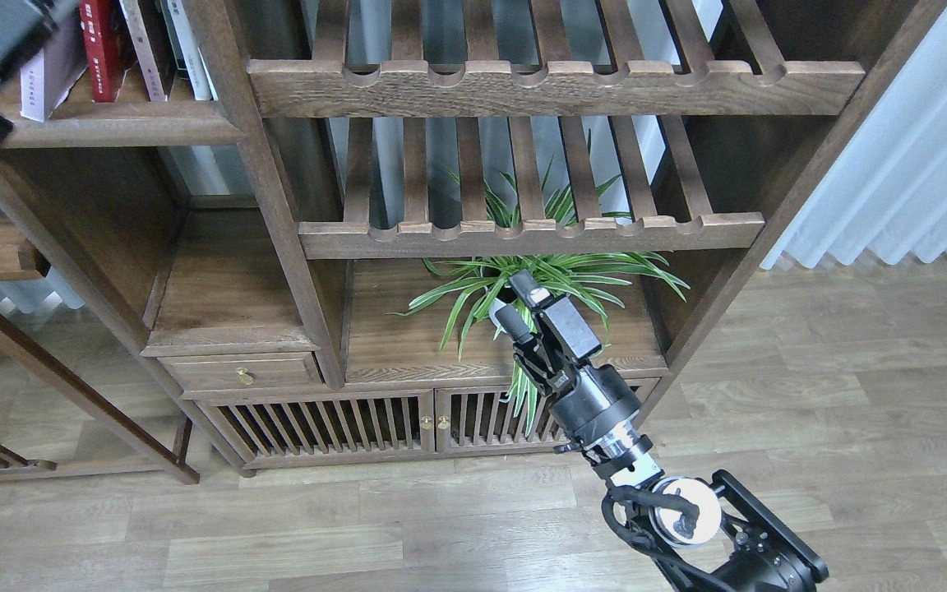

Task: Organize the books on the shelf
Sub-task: 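Withdraw the left gripper from the upper shelf back toward the table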

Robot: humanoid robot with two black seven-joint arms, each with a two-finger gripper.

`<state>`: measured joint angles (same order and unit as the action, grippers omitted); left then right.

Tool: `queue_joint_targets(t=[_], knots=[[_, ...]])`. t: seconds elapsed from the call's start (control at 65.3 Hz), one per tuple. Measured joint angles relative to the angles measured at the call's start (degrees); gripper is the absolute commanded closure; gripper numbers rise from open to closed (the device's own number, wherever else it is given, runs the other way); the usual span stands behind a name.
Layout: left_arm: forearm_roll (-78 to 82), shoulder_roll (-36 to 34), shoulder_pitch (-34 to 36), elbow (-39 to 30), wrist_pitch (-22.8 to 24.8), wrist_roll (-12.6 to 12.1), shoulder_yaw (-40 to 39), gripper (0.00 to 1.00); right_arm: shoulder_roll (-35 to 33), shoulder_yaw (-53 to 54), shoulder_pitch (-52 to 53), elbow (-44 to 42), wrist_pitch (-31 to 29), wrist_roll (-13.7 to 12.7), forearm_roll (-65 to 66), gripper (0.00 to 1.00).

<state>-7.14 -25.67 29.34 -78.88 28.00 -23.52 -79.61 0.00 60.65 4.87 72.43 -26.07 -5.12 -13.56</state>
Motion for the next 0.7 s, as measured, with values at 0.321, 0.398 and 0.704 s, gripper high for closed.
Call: queue_joint_targets(t=[0.321,0.398,0.704], knots=[[0.06,5.45,-5.51,-0.13,0.00,-0.12,7.10,0.00,0.00,-0.15,0.41,0.45,-0.39,0.02,-0.07,0.01],[0.09,6.51,-7.03,-0.14,0.00,-0.19,8.72,0.00,0.00,-0.15,0.41,0.64,-0.57,0.02,-0.07,0.01],[0.10,8.89,-8.92,0.24,0.00,-0.43,13.56,0.00,0.00,-0.12,0.34,0.95,-0.82,0.02,-0.07,0.01]])
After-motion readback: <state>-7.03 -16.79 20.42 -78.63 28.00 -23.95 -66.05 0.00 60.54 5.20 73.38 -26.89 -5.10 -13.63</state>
